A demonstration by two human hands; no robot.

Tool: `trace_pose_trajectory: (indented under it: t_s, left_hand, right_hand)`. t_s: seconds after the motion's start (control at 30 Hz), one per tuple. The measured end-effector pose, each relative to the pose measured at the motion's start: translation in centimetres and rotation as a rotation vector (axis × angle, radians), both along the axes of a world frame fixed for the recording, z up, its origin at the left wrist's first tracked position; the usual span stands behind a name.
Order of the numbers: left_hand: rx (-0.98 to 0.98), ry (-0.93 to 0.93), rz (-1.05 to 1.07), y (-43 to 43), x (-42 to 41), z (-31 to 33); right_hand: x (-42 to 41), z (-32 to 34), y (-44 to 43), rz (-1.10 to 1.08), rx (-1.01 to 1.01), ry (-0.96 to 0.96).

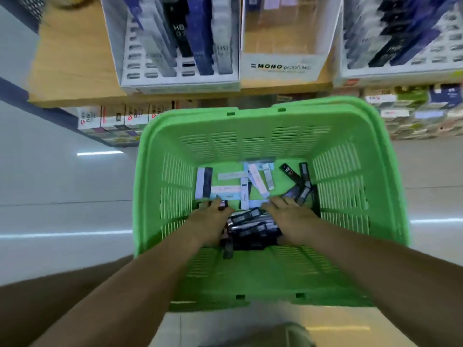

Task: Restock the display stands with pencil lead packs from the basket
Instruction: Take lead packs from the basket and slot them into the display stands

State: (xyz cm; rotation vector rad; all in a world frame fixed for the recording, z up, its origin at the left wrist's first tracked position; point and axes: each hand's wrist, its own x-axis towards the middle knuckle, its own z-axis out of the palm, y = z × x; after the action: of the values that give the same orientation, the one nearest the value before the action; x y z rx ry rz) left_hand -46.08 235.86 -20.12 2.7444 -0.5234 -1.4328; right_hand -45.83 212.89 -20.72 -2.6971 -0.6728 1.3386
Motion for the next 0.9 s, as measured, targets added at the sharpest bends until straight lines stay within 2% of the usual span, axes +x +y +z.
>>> trace_pose_trajectory:
  t_s: [0.17, 0.33, 0.53, 0.67, 0.8, 0.9]
  left_hand:
    - [0.057, -0.118, -0.065, -0.4, -0.3, -1.1]
    - [0.100, -0.084, -0.009, -1.3, 1.1, -1.0]
    - [0.098, -0.121, 0.078, -2.1, 1.6, -1.7]
    - [0.031, -0.172, 0.184, -1.9, 1.6, -2.4]
    - [-0.064, -0.214, 0.309, -1.9, 2.1, -2.6]
    - [-0.169, -0.235, 0.433, -2.3, 2.5, -2.6]
  right_hand:
    - [-0.2, -1.6, 1.2, 0.111, -0.056, -0.066]
    - [0.2, -1.9, 1.5, 0.006, 0.018, -0.001]
    - [0.4, -2.1, 0.8, -0.047, 0.051, -0.074]
    - [1.0, -2.2, 0.2, -0.132, 0.014, -0.085]
    - [1.8, -2.1, -0.3, -0.255, 0.065, -0.113]
    - [2.2, -1.9, -0.6, -0.344, 0.083, -0.046]
